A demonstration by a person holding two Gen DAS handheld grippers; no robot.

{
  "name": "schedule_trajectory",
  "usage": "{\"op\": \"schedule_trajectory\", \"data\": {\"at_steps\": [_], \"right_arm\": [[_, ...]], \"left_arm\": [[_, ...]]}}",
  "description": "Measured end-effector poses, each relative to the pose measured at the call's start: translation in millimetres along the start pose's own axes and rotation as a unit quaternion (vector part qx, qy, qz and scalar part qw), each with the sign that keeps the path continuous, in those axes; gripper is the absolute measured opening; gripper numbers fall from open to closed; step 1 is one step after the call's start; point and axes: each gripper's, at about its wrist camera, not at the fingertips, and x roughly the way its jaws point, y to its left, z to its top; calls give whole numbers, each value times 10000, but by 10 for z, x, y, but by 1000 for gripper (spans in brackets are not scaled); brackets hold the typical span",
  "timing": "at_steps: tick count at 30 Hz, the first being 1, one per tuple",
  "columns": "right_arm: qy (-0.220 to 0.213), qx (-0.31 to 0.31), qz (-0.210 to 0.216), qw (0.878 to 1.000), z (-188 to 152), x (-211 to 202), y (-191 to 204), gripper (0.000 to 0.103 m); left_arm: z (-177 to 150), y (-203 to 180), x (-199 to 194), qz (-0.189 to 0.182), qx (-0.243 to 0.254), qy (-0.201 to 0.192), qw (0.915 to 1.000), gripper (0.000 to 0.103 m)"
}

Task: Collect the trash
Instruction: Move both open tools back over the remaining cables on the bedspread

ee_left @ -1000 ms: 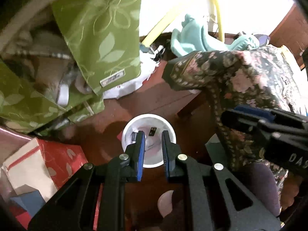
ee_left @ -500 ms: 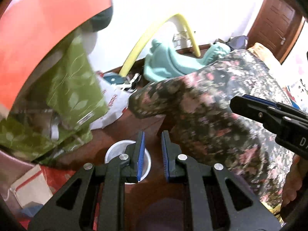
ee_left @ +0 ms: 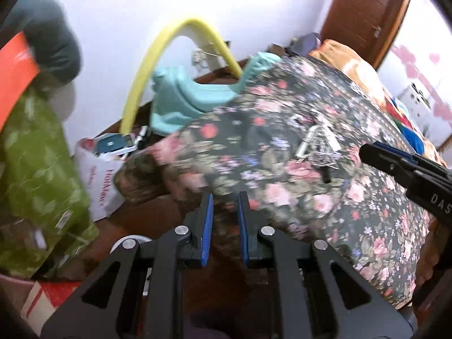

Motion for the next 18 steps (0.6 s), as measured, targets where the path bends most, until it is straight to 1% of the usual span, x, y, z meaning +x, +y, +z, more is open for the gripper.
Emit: {"op": "schedule_trajectory", "data": {"at_steps": [4, 8, 9, 11, 13, 14, 15, 16, 18], "right_arm": [[48, 224, -247, 9994, -22, -30, -424, 33], [174, 450, -374, 9981, -43, 30, -803, 33], [211, 512, -373, 9978, -48, 58, -879, 33], [287, 672, -307, 9969, -59, 127, -1023, 33], [391, 822, -172, 9957, -53, 235, -1113, 34], [436, 866, -122, 9952, -48, 277, -1129, 37], [480, 912, -68, 9946, -35, 329, -1143, 44], [497, 958, 5, 9942, -18, 393, -1146, 47], [540, 980, 146, 9936, 9, 507, -1116, 47]], "left_arm": [[127, -320, 219, -147, 272, 139, 9994, 15], [218, -561, 437, -251, 441, 262, 9984, 16], [249, -630, 517, -270, 475, 310, 9980, 18], [283, -702, 623, -292, 495, 371, 9977, 25], [321, -766, 761, -339, 461, 462, 9973, 35], [340, -792, 828, -382, 433, 510, 9970, 36], [353, -810, 880, -421, 428, 548, 9967, 36], [367, -833, 931, -428, 440, 587, 9964, 36], [381, -865, 1011, -371, 483, 604, 9963, 36]]}}
